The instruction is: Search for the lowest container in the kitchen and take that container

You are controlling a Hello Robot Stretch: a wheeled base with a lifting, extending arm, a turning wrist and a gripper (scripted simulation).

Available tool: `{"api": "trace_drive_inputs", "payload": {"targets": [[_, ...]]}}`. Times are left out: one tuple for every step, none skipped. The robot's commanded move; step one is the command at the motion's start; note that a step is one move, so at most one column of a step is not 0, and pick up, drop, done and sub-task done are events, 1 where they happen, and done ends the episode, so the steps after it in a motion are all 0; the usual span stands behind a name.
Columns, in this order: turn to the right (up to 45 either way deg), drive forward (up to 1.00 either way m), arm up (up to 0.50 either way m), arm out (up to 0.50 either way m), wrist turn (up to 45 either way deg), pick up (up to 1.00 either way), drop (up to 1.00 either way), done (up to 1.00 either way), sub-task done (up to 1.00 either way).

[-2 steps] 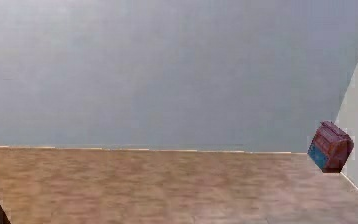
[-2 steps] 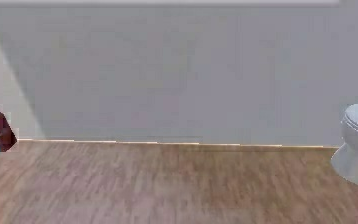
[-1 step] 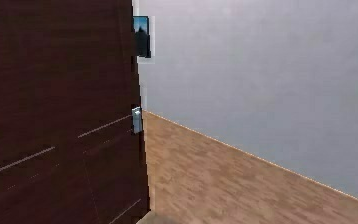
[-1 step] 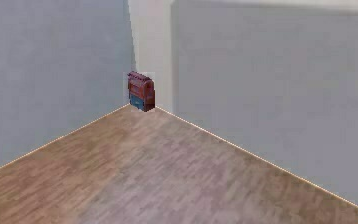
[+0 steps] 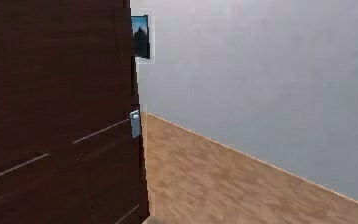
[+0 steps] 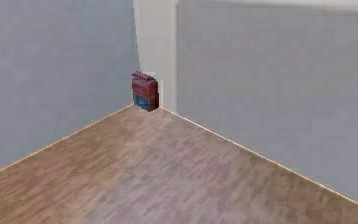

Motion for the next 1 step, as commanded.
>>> {"api": "trace_drive_inputs", "payload": {"targets": [[6.0,0.00,0.00,0.00,0.0,0.00,0.00,0.00,0.00]]}}
